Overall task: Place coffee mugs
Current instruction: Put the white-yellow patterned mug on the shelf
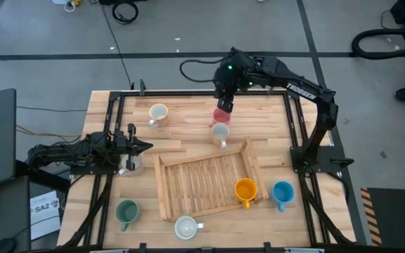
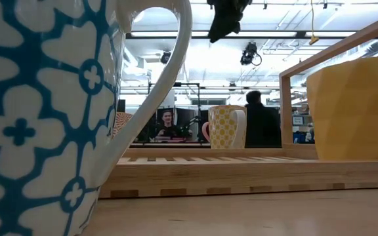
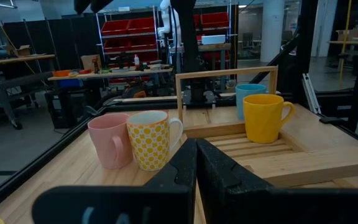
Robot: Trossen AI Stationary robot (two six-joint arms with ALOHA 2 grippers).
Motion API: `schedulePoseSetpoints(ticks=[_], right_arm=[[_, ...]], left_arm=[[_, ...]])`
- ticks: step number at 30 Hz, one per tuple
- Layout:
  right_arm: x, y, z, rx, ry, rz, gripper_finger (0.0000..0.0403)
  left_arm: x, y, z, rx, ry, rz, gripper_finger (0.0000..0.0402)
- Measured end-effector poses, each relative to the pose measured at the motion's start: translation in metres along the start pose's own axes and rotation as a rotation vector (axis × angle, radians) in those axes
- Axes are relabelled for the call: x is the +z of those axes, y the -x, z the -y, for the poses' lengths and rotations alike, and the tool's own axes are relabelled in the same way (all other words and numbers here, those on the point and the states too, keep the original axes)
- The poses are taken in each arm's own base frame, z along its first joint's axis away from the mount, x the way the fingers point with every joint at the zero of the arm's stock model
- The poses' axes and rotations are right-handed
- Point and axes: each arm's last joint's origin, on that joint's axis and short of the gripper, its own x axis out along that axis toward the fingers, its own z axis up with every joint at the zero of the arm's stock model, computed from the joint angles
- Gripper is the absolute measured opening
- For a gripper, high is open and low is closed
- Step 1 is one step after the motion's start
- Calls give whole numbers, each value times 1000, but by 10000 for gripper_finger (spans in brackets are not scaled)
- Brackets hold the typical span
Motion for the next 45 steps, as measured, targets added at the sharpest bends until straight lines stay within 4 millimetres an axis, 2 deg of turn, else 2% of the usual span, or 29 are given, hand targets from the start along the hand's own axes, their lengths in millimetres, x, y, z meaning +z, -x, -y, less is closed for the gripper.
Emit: schedulePoseSetpoints(ticks=[7,11,16,24,30,45], right_arm=[[-9,1,18,-31,-171,-65,149],[-20,2,20,-33,-262,-175,149],[-33,-7,19,-40,-363,-288,149],[-55,-34,16,-6,-357,-418,148],[-64,-48,13,12,-347,-451,148],[-91,-93,-8,76,-316,-480,148]], left_arm=[[0,0,0,0,0,0,13],[0,0,0,0,0,0,13],[0,0,0,0,0,0,13],[0,0,0,0,0,0,13],[0,0,0,0,0,0,13],[0,0,0,0,0,-1,13]])
